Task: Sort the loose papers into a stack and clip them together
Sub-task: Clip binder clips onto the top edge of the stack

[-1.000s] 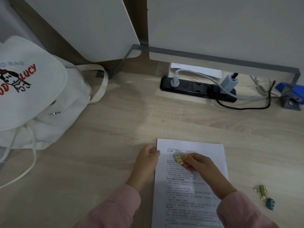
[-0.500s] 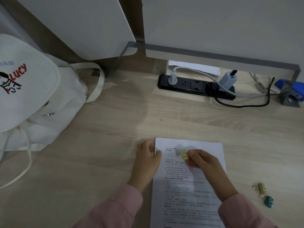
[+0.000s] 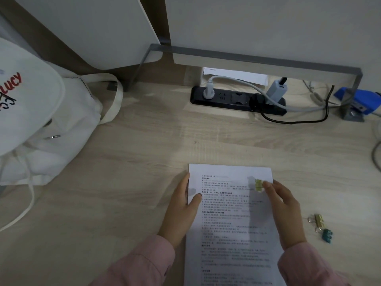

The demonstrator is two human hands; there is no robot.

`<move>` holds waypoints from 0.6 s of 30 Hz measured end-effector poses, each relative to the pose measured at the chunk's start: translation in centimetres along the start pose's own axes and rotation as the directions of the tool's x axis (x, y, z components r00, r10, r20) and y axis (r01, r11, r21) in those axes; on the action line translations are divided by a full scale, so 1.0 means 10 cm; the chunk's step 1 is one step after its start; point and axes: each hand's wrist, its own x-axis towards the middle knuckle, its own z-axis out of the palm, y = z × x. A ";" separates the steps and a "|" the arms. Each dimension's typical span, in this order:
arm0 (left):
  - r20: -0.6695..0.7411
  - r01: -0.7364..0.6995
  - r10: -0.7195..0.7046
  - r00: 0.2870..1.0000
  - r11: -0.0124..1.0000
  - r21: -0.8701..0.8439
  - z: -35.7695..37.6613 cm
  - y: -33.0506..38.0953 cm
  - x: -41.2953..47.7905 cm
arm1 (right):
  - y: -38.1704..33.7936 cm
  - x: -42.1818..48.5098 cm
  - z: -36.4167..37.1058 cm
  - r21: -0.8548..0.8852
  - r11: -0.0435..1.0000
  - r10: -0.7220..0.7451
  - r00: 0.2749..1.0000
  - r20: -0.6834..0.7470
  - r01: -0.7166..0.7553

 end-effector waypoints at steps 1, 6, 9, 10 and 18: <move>-0.003 0.008 -0.008 1.000 1.000 0.005 0.00 0.00 0.00 | -0.01 0.00 0.00 0.004 1.000 -0.001 1.000 0.002 0.001; -0.017 0.029 -0.029 0.999 0.999 0.043 0.03 -0.04 0.04 | -0.03 -0.01 0.01 0.027 1.000 0.003 1.000 0.006 -0.003; -0.015 0.031 -0.030 0.999 0.998 0.058 0.04 -0.02 0.04 | -0.02 0.01 0.00 0.022 1.000 0.008 1.000 0.003 -0.008; -0.015 0.031 -0.030 0.999 0.998 0.058 0.04 -0.03 0.05 | 0.00 0.02 -0.01 0.014 1.000 0.008 1.000 0.003 -0.008; -0.024 0.032 -0.031 0.999 0.999 0.043 0.05 0.00 0.06 | 0.00 0.06 -0.01 -0.012 1.000 0.023 1.000 -0.004 -0.023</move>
